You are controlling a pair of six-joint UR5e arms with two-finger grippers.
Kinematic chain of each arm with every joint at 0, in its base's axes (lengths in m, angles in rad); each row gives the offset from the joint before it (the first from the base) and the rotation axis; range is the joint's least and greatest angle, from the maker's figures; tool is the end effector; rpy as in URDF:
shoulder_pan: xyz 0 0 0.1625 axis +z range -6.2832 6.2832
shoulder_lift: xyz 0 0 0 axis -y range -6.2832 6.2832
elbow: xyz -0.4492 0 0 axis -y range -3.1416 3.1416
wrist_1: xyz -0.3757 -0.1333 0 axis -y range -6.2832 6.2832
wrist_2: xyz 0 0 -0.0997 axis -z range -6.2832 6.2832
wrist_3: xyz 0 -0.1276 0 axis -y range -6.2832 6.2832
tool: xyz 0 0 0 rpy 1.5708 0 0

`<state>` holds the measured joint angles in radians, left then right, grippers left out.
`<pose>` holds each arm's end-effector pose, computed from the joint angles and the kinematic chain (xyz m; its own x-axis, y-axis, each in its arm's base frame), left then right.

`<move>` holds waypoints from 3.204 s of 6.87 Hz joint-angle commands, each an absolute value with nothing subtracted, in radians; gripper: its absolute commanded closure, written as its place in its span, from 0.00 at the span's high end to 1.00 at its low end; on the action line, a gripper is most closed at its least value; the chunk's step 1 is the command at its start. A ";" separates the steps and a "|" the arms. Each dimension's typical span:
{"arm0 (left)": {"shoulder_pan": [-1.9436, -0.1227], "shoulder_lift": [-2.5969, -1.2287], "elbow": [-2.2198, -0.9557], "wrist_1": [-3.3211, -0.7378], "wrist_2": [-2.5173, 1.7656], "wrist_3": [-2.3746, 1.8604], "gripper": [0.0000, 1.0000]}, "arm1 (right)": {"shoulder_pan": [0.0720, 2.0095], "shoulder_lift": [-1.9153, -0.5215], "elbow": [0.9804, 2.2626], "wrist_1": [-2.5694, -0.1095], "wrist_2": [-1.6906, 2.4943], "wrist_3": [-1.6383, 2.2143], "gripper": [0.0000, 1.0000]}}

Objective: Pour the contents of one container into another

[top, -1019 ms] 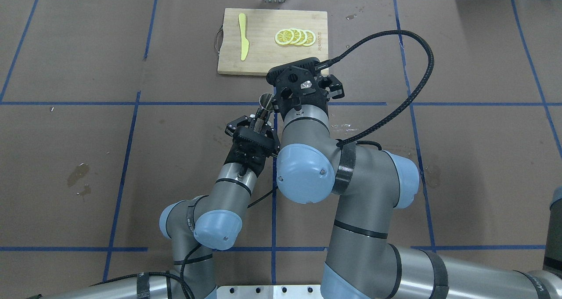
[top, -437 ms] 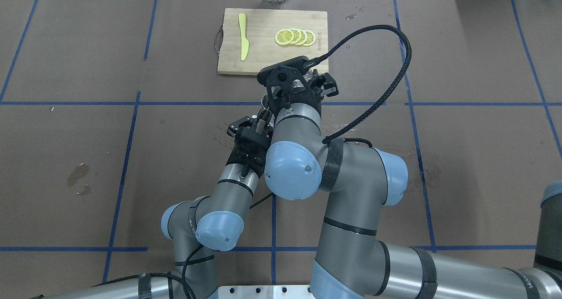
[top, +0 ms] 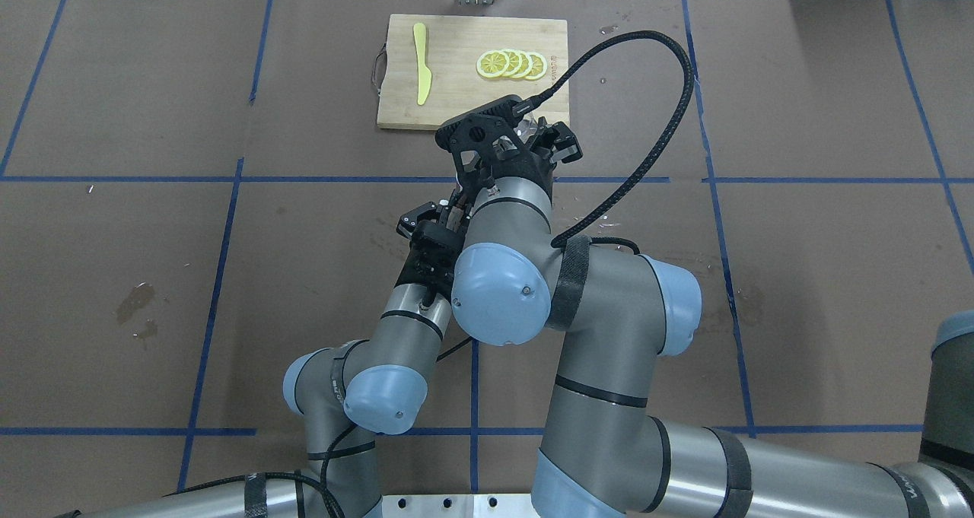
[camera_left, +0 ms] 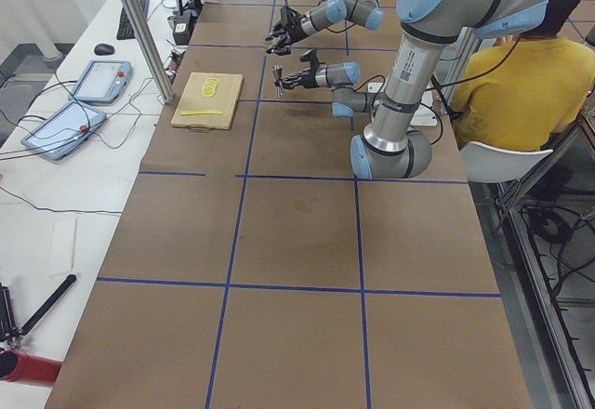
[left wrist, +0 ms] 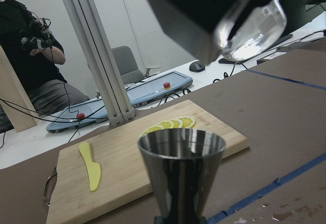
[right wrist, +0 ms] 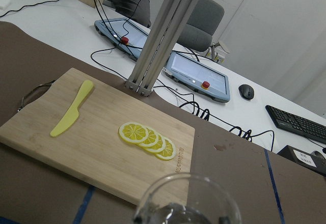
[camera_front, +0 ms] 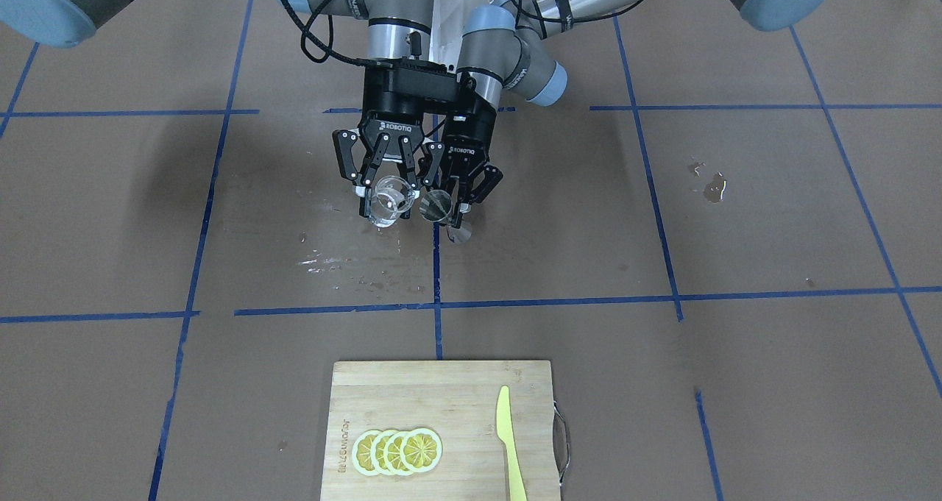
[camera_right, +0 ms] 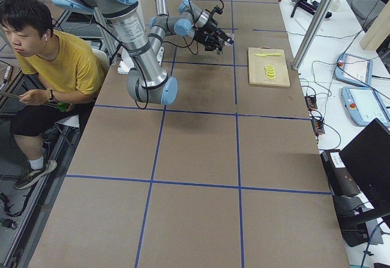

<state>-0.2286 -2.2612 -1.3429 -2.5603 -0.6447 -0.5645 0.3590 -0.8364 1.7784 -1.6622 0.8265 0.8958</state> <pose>0.6385 -0.3901 0.2513 0.8299 0.3282 -0.4512 0.3889 0.2396 0.8896 -0.5391 -0.4370 0.1790 0.9415 -0.1376 0.3076 -0.1881 0.5428 0.8185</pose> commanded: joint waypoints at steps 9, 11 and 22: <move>-0.224 -2.281 -1.327 -2.560 -0.643 -0.566 0.00 | 0.345 -0.807 1.778 -1.758 0.788 0.753 0.19; -0.224 -2.281 -1.327 -2.560 -0.643 -0.565 0.00 | 0.344 -0.805 1.782 -1.772 0.779 0.666 0.19; -0.224 -2.281 -1.327 -2.560 -0.644 -0.565 0.00 | 0.331 -0.766 1.789 -1.861 0.764 0.439 0.19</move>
